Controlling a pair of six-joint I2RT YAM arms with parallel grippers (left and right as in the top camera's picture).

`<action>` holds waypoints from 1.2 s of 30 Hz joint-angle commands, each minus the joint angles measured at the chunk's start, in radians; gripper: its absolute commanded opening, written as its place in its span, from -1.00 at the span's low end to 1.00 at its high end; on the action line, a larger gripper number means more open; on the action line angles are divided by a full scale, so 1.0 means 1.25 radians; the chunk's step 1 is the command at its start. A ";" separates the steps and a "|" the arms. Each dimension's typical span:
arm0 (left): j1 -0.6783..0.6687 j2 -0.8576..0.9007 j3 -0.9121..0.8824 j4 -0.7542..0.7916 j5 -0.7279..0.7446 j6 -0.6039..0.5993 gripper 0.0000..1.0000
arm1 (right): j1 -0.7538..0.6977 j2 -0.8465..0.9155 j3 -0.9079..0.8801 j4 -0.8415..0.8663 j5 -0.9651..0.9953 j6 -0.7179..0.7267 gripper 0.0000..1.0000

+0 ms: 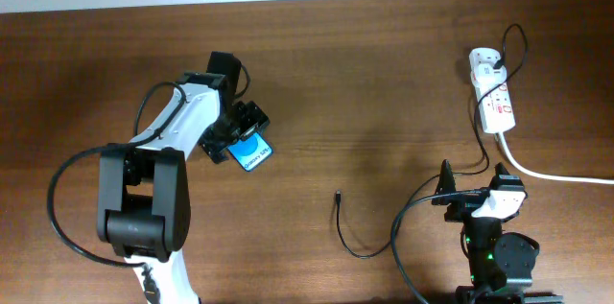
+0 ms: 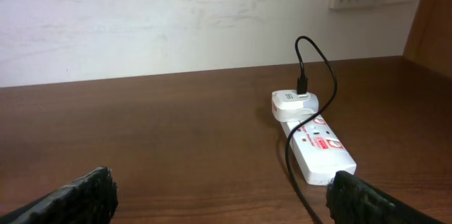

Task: Plug charger to phone and switch on socket
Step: 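Close the left gripper on the phone's long edges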

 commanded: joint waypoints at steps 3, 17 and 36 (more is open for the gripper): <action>0.000 0.007 0.012 0.031 -0.074 -0.016 0.98 | 0.005 -0.006 -0.004 -0.003 -0.008 -0.006 0.97; 0.000 0.111 0.012 0.042 -0.031 -0.016 0.55 | 0.005 -0.006 -0.004 -0.003 -0.007 -0.006 0.97; 0.000 0.109 0.057 -0.051 0.046 0.010 0.15 | 0.005 -0.006 -0.004 -0.004 -0.007 -0.006 0.97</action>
